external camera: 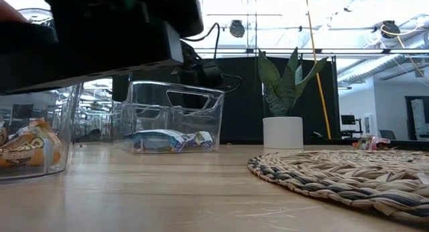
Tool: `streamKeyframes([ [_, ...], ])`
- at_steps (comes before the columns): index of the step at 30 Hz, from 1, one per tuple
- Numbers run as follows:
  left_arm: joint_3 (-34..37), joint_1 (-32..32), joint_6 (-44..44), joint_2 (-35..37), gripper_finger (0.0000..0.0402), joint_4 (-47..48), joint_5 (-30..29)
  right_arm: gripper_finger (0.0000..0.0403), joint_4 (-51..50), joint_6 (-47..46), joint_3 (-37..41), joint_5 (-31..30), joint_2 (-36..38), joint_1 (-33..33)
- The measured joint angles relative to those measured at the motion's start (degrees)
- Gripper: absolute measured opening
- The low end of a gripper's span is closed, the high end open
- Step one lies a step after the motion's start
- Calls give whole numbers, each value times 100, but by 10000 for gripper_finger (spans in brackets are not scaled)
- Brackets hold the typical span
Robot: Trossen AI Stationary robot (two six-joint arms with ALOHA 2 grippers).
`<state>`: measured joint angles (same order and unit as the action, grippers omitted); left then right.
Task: Pick and place Granola Bars by type
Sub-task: Put the yellow granola bar into the bottom transparent bin
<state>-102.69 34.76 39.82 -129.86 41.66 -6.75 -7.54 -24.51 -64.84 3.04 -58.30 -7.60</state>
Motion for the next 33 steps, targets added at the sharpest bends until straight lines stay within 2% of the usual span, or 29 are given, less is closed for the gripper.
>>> streamKeyframes([
  [4,0,-126,292,0,210,25,-46,199,3,11,0,1,-1,0],
  [9,-2,-266,299,-53,38,-25,-509,199,11,11,0,0,-1,0],
  [10,-2,-264,240,-57,20,-17,-508,199,30,11,0,-1,-1,0],
  [15,-2,-319,87,-57,5,-169,-759,199,232,14,0,1,-1,0],
  [33,-2,-503,-287,331,1,225,-1135,199,254,162,0,5,-1,0],
])
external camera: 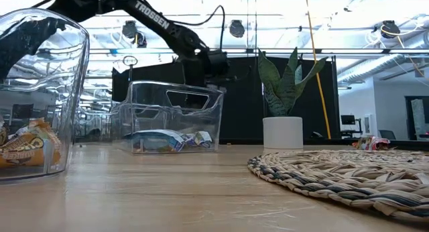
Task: Pick and place Granola Bars by type
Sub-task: Put the yellow granola bar into the bottom transparent bin
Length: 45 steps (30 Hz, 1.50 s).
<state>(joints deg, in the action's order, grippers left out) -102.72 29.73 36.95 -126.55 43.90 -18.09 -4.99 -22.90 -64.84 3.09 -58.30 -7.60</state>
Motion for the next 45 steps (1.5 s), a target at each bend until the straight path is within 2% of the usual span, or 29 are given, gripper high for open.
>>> streamKeyframes([
  [8,0,-102,-15,375,1,62,-225,199,-17,59,0,7,0,-77],
  [13,0,-349,-250,735,0,610,-468,199,-210,111,0,4,0,-116],
  [17,0,-665,-711,1287,0,1154,-564,199,-208,111,0,-2,2,-114],
  [25,-2,-1417,-2933,2640,0,2725,-482,199,-251,249,0,10,0,-114],
  [30,-2,-2013,-4337,3176,0,3685,-369,199,-260,556,0,17,0,-114],
  [36,4,-2999,-6074,3231,0,4567,304,199,-260,625,0,301,0,-111],
  [45,0,-4667,-8277,3094,0,4629,988,199,-363,669,0,297,0,-111],
])
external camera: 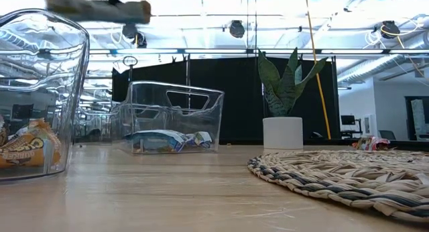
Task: Pick and place Granola Bars by type
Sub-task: Put the yellow granola bar into the bottom transparent bin
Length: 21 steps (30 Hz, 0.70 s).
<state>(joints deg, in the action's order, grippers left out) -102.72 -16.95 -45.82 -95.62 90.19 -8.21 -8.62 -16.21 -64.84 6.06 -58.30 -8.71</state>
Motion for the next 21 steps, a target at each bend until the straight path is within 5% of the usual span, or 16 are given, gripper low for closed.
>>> streamKeyframes([
  [7,636,-1165,-1633,0,0,-476,195,199,-737,83,0,-15,0,0],
  [16,2480,-2168,-3085,0,0,-3029,619,207,-2455,-25,0,-2,0,-2],
  [21,3137,-2413,-3574,0,25,-3829,762,207,-3465,716,0,172,0,-2],
])
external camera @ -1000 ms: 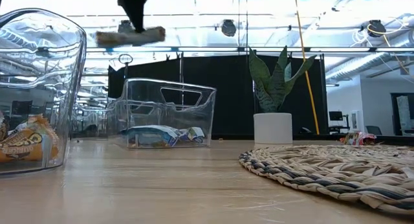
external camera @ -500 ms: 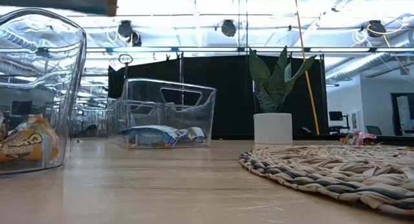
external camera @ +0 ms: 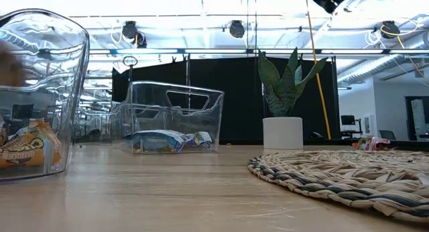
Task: Pick and place Granola Bars by type
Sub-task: Put the yellow granola bar into the bottom transparent bin, then put the red granola bar into the top transparent bin
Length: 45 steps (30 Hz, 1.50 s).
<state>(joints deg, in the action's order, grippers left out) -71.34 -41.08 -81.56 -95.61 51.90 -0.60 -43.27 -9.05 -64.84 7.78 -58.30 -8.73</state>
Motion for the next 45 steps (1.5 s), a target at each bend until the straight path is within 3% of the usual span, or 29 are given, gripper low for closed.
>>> streamKeyframes([
  [8,47,-108,24,16,155,-201,-518,211,-1771,1522,2,-238,-162,99],
  [15,47,-122,48,17,274,-276,-322,245,-2456,3501,110,-916,-835,355],
  [20,47,-210,173,17,322,-317,-159,267,-2658,4540,662,-1382,-1343,497],
  [27,47,-239,-6,17,344,-622,-88,264,-2151,5104,1777,-1828,-1587,875],
  [32,47,-245,-22,17,344,-1049,-74,256,-1749,5328,2264,-1687,-1589,1108],
  [45,47,-116,387,17,345,-1170,-180,256,-1654,5395,1893,-1847,-1585,1177],
])
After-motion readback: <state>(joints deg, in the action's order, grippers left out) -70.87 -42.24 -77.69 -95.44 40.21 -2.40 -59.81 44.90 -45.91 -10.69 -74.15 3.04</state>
